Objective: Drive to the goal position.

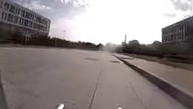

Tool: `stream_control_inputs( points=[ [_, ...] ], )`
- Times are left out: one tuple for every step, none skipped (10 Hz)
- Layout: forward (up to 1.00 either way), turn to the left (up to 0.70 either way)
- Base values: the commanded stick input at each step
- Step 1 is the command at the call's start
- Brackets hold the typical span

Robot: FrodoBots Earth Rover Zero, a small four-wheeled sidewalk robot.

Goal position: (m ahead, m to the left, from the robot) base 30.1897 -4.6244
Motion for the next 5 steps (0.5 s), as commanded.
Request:
stream_control_inputs(
  points=[
    [1.00, 0.00],
    [1.00, 0.00],
    [1.00, 0.00],
    [1.00, 0.00],
    [1.00, 0.00]
  ],
)
